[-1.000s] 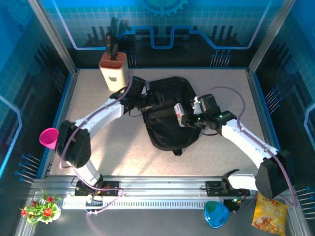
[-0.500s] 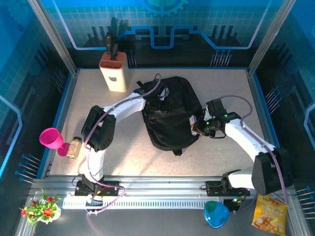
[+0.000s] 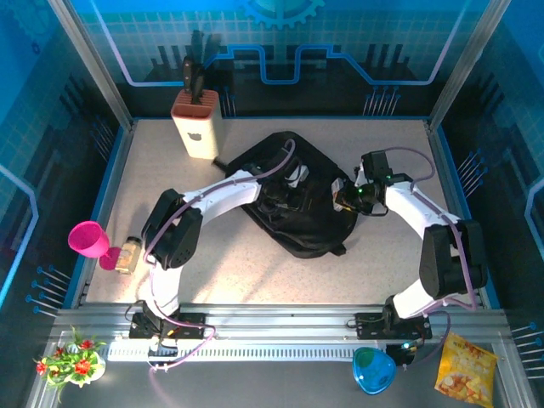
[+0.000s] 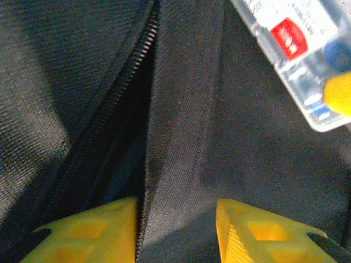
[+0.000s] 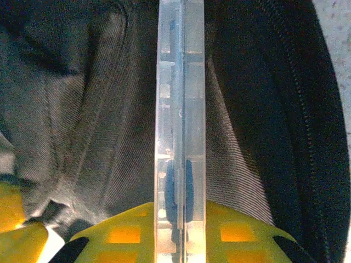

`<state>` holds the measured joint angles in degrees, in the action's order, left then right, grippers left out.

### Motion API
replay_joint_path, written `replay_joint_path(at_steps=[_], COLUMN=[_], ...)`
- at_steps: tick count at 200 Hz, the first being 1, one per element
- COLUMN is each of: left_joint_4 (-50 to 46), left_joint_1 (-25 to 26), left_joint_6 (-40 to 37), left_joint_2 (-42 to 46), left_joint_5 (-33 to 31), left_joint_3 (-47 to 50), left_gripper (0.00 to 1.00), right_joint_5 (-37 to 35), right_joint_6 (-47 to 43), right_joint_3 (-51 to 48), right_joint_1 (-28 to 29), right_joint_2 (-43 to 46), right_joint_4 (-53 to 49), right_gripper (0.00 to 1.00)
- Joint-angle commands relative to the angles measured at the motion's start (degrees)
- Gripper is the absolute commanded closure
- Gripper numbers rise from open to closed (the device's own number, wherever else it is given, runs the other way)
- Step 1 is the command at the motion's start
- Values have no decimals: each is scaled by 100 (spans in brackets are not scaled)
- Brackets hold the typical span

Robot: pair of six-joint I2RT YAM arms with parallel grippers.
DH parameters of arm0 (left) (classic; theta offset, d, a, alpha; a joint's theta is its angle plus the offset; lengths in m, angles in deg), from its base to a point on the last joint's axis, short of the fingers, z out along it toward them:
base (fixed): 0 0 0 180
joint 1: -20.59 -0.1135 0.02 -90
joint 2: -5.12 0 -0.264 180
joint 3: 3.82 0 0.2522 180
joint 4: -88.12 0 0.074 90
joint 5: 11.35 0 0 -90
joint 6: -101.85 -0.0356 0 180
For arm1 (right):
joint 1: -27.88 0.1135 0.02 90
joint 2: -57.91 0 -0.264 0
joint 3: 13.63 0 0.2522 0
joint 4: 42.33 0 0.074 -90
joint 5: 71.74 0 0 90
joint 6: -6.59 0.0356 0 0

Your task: Pack books, pencil case, and school supplies into a backpack

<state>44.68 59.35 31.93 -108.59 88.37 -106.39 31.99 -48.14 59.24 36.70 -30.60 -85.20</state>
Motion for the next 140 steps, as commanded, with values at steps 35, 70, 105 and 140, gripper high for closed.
replay_joint_path(at_steps=[35,70,105,140], left_joint_4=[-329,-280,-168,-126], left_joint_1=[-56,-381,-705,-809], left_joint_6=[110,326,620,807], left_joint_2=[573,1083,1506,1634], left_joint_5=[-239,-507,-882,-1034], left_joint_3=[-159,177,637,891], left_gripper=[39,32,33,35], right_joint_5=[671,1103,1053,665], right_joint_6=[-320,-116,199,682], right_joint_3=[379,607,1200,1714], right_joint_1=[8,543,1394,1728], right_joint_2=[984,920,186,-468], right_joint_4=[-661,-728,-824,-1173], right_gripper=[82,81,81,79])
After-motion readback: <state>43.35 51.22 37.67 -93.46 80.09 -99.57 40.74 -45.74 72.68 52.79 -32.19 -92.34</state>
